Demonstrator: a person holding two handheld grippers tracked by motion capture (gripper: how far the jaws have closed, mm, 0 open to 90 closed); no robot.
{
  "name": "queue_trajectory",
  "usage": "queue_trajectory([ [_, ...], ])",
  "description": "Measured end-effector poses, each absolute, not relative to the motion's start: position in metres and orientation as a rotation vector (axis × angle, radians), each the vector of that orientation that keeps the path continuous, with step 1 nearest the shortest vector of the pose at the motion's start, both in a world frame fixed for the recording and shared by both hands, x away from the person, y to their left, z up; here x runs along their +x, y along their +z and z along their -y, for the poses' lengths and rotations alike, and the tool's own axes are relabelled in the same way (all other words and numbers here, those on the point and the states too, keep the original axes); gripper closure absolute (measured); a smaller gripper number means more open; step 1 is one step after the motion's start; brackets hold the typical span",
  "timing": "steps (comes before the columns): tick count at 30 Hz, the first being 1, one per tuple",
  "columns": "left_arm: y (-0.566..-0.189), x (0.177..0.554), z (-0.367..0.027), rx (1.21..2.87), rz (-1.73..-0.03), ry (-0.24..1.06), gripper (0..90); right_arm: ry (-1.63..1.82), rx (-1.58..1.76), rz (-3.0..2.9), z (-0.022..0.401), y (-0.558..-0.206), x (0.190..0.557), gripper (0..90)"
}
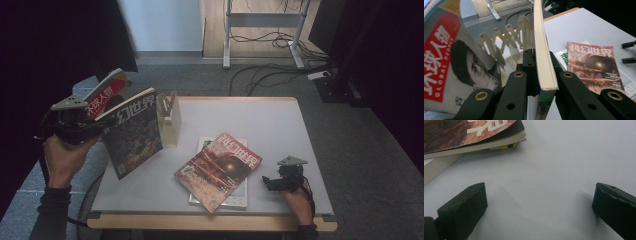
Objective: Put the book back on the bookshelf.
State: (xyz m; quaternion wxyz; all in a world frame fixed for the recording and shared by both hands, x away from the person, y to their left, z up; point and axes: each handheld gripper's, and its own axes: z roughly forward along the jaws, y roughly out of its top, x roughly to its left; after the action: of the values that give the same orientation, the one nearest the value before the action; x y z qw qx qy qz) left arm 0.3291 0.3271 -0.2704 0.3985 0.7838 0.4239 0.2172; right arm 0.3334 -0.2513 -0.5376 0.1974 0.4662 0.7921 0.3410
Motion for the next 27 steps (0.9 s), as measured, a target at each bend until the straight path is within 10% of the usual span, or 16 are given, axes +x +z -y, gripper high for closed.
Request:
queue_trajectory([
  [27,-0.292,0.379,-0.331,1.903,-1.219,0.617,82.8,0.954,1.305,-2.221,0.251,-0.538,0.333,0.0],
])
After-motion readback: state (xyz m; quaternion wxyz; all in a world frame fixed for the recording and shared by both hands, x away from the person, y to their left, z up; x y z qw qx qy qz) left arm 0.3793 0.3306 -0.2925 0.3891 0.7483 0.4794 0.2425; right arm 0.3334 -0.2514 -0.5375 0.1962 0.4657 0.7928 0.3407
